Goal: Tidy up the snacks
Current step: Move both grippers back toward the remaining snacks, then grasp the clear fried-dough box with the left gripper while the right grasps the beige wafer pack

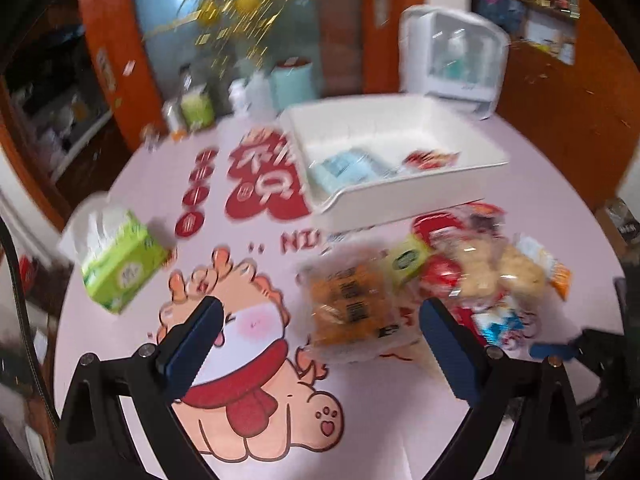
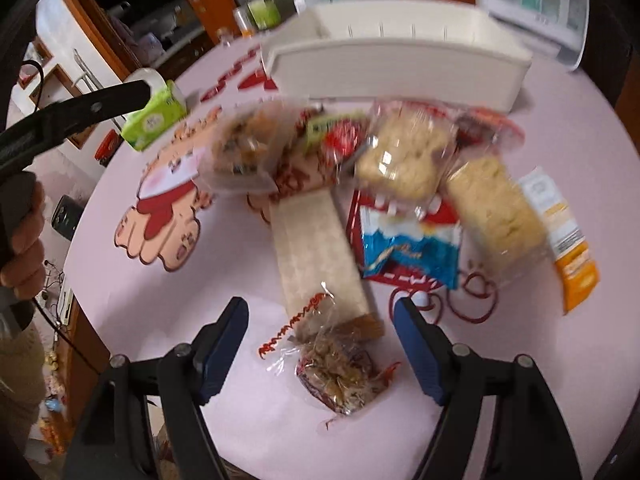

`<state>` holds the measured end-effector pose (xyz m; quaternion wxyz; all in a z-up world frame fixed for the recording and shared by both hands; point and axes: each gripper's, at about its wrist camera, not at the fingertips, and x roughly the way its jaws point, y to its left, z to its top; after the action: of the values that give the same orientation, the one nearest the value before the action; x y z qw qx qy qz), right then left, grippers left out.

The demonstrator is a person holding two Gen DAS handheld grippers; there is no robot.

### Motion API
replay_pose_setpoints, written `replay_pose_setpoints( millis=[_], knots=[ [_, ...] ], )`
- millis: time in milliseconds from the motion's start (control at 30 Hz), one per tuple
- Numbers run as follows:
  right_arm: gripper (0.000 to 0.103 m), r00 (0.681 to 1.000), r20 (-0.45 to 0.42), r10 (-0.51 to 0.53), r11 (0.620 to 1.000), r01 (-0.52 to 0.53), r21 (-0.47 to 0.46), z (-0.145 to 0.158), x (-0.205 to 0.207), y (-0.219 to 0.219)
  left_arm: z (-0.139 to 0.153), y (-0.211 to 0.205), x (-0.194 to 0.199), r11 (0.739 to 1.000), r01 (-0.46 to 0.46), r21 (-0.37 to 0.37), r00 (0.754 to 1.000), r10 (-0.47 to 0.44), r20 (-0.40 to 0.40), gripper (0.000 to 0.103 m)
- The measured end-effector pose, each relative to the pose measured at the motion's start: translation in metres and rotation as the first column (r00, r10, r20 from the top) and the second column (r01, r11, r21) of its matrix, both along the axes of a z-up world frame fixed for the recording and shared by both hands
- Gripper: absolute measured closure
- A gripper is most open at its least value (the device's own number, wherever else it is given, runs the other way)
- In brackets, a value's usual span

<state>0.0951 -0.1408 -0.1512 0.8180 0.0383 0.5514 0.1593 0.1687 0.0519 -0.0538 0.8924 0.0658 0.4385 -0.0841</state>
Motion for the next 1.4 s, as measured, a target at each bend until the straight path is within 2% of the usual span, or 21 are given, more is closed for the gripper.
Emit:
replay_pose_setpoints(
  millis=[133, 233, 333, 533, 833, 1000, 1167, 1400],
  knots=[
    [0.027, 0.998, -0.059, 0.005, 1.000, -0.005, 0.002, -0.019, 0.010, 0.004, -0.039, 0.016, 0.023, 0.991, -0.093, -0.097, 0.991, 0.083, -0.105, 0.005],
    [0.027, 0.997, -0.079, 0.010, 1.000, -0.010, -0.008, -0.027, 0.018, 0.009, -0.060, 0.018, 0.034, 0.982, -0.139, -0.130, 0.980, 0.117, -0.163, 0.005],
    [0.027, 0.998, -0.061, 0.022, 0.999, -0.024, -0.042, -0.027, 0.024, 0.016, -0.074, 0.008, 0.038, 0.984, -0.141, -0.109, 0.977, 0.121, -0.173, 0.005],
    [0.027, 0.998, -0.027, 0.064, 0.994, -0.067, -0.092, -0.029, 0.033, 0.037, -0.088, -0.018, 0.051, 0.991, -0.134, 0.007, 0.976, 0.133, -0.171, 0.005],
    [0.027, 0.987, 0.036, 0.159, 0.958, -0.146, -0.245, -0.035, 0.026, 0.063, -0.093, -0.025, 0.062, 0.991, -0.133, -0.029, 0.966, 0.123, -0.227, 0.005],
    [0.032, 0.987, 0.046, 0.152, 0.960, -0.137, -0.244, -0.035, 0.022, 0.062, -0.094, -0.035, 0.061, 0.995, -0.104, -0.001, 0.972, 0.101, -0.213, 0.005],
    [0.044, 0.988, 0.054, 0.146, 0.963, -0.130, -0.238, -0.032, 0.018, 0.051, -0.107, -0.037, 0.071, 0.991, -0.133, 0.015, 0.960, 0.132, -0.248, 0.005],
    [0.046, 0.987, 0.067, 0.145, 0.964, -0.125, -0.236, -0.031, 0.015, 0.045, -0.132, -0.033, 0.081, 0.985, -0.171, 0.011, 0.929, 0.165, -0.330, 0.004]
  ],
)
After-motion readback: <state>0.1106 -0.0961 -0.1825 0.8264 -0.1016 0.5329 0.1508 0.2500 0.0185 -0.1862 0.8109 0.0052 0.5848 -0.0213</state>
